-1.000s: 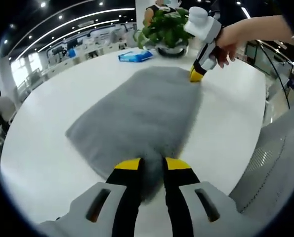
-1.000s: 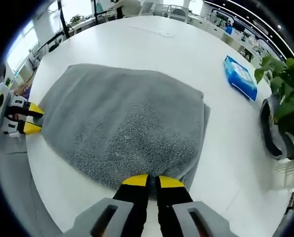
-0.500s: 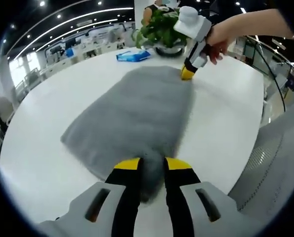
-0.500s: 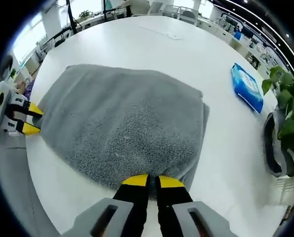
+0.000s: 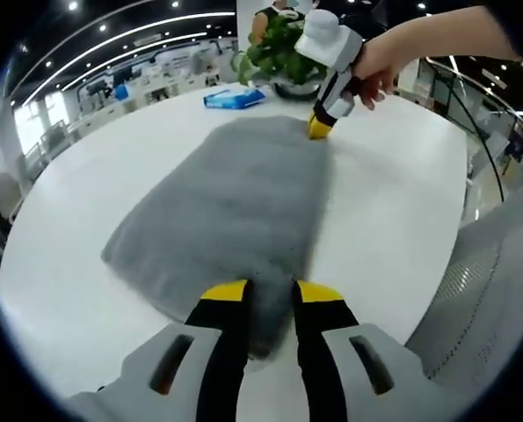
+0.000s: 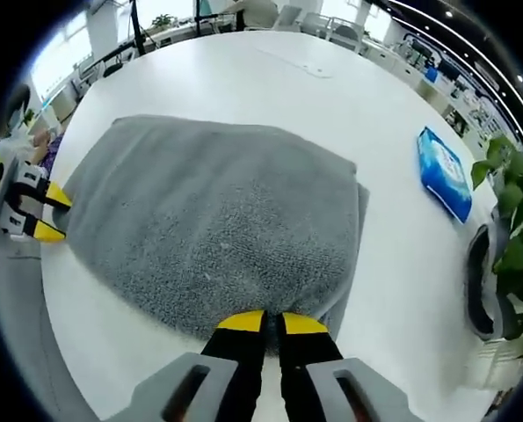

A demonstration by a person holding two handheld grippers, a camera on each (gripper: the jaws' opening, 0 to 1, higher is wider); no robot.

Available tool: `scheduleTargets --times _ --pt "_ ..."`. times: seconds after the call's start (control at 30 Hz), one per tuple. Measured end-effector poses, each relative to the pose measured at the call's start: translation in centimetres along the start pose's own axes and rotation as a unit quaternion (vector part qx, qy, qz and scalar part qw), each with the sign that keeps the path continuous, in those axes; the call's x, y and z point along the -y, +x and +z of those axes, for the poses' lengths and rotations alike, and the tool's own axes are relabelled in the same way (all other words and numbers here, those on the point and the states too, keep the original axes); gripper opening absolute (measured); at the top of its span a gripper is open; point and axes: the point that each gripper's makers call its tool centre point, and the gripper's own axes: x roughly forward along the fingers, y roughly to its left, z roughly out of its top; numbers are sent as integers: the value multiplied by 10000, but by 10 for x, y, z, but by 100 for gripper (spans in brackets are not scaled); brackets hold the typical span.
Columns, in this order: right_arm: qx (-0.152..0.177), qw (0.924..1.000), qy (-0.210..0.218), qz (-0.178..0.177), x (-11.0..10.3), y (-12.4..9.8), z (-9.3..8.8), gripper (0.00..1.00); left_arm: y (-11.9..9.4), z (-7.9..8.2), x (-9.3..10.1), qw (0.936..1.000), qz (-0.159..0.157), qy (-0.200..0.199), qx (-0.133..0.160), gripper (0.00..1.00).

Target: Open the folded towel by lifting each exposed corner and separating the folded layers until the towel lies flat within the target outline without major curled edges

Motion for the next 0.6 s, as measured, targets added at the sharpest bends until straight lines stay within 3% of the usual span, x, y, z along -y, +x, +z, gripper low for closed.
scheduleTargets --times 0.6 --pt "-52 9995 -308 32 17 11 17 2 4 4 4 9999 -146 20 27 20"
